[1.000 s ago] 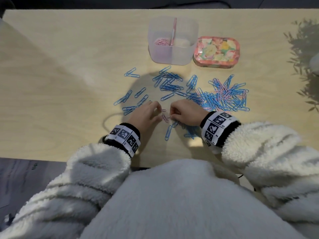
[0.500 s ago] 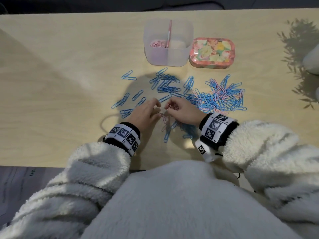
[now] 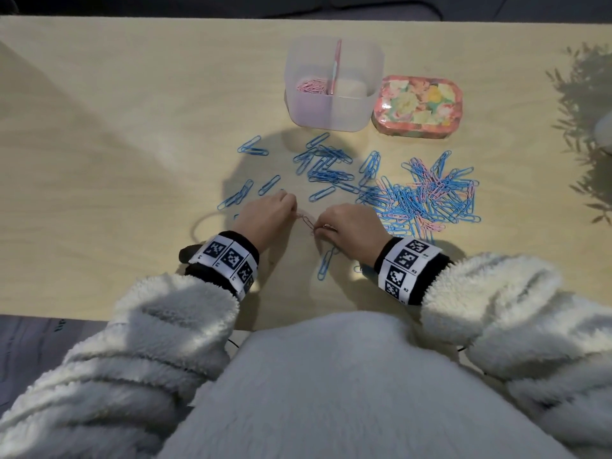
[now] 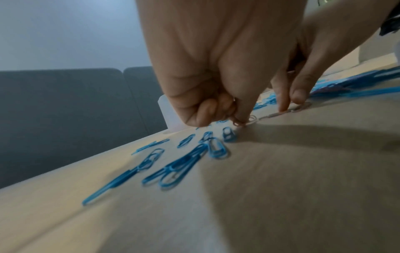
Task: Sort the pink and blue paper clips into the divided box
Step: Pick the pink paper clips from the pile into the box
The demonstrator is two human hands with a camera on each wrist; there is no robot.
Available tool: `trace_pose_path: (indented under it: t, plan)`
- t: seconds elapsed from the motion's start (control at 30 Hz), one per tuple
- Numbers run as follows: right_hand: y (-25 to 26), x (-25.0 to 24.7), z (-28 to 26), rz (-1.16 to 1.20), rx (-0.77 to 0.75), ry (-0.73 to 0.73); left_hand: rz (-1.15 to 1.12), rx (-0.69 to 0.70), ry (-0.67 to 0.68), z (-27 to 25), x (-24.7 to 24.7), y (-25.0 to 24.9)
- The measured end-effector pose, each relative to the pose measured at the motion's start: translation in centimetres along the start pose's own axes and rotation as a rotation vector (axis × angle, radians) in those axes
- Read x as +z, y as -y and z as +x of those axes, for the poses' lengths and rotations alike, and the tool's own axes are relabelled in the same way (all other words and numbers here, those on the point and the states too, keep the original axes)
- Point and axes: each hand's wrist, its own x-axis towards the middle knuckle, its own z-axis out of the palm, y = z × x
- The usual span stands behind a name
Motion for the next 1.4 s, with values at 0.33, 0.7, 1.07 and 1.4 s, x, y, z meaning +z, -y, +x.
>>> trace_pose_path:
  t: [0.33,0.7,1.07,1.4]
  plan:
    - [0.4,-0.4,0.8,-0.008,0.047,0.023,-0.190,0.008,-0.230,3.6,-5.3,-0.2]
    - [-1.5,-3.2,1.5,0.569,0.168,0.161,0.020,-0.118,-0.231,14.6,-13.7,-1.5]
    - [-5.4,-4.9,0.0,1.127,0.366,0.048,-0.114,0.241,-0.399,8.7,-9.5,-0.6]
    - [-5.8,-3.7,-4.1,0.195,0.253,0.013,-0.086,0.227,0.037,1.0,-0.7,-1.3]
